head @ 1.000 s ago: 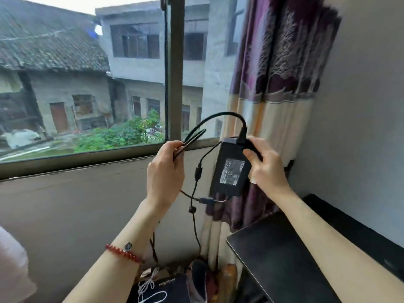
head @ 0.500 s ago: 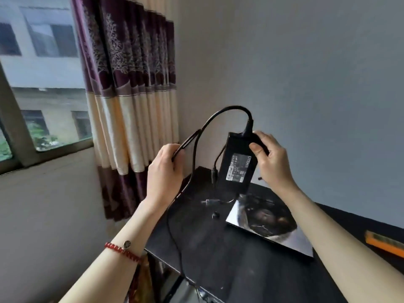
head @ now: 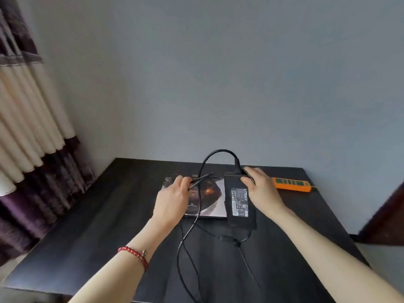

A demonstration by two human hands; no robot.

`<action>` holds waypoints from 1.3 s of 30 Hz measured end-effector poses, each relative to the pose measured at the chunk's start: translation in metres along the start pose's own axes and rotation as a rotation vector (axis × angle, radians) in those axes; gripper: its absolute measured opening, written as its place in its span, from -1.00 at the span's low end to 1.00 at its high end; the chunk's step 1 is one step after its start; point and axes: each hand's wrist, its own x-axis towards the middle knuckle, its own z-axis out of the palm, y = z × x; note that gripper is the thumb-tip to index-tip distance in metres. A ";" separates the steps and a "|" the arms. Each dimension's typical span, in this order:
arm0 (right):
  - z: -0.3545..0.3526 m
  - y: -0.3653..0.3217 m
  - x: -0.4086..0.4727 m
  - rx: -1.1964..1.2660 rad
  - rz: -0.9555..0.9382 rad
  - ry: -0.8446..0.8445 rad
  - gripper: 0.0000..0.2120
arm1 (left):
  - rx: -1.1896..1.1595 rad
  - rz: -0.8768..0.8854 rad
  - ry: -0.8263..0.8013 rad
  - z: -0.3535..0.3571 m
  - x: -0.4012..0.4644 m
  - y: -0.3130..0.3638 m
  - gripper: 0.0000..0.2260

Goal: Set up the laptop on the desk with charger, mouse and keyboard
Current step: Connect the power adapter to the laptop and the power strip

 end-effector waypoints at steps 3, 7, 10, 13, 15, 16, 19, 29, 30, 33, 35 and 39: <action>0.021 0.036 -0.002 -0.214 0.052 -0.123 -0.66 | 0.005 0.013 -0.072 0.046 0.006 0.002 -0.76; 0.048 0.075 0.004 -0.405 0.100 -0.302 -0.65 | -0.033 0.011 -0.157 0.104 0.012 -0.005 -0.83; 0.067 0.098 0.012 -0.429 0.162 -0.415 -0.63 | -0.082 0.031 -0.216 0.144 0.015 -0.014 -0.86; 0.079 0.114 0.010 -0.367 0.257 -0.501 -0.65 | -0.076 0.062 -0.272 0.171 0.009 -0.021 -0.83; 0.090 0.124 0.007 -0.307 0.333 -0.533 -0.63 | -0.065 0.071 -0.329 0.188 0.007 -0.025 -0.79; 0.095 0.128 0.005 -0.286 0.359 -0.548 -0.63 | -0.056 0.076 -0.352 0.194 0.006 -0.027 -0.79; 0.110 0.141 -0.002 -0.261 0.404 -0.630 -0.61 | -0.057 0.123 -0.418 0.209 0.004 -0.030 -0.79; 0.121 0.202 -0.002 -0.164 0.563 -0.656 -0.60 | -0.256 -0.010 -0.622 0.254 0.001 -0.014 -0.59; 0.123 0.207 -0.002 -0.139 0.579 -0.667 -0.60 | -0.265 -0.021 -0.655 0.259 0.000 -0.009 -0.55; 0.128 0.221 -0.002 -0.040 0.641 -0.660 -0.61 | -0.274 -0.038 -0.706 0.271 0.001 0.008 -0.48; 0.129 0.225 -0.004 0.028 0.682 -0.634 -0.63 | -0.283 -0.033 -0.736 0.275 0.003 0.013 -0.45; 0.123 0.242 -0.010 0.096 0.741 -0.647 -0.66 | -0.267 -0.013 -0.791 0.287 0.010 0.022 -0.43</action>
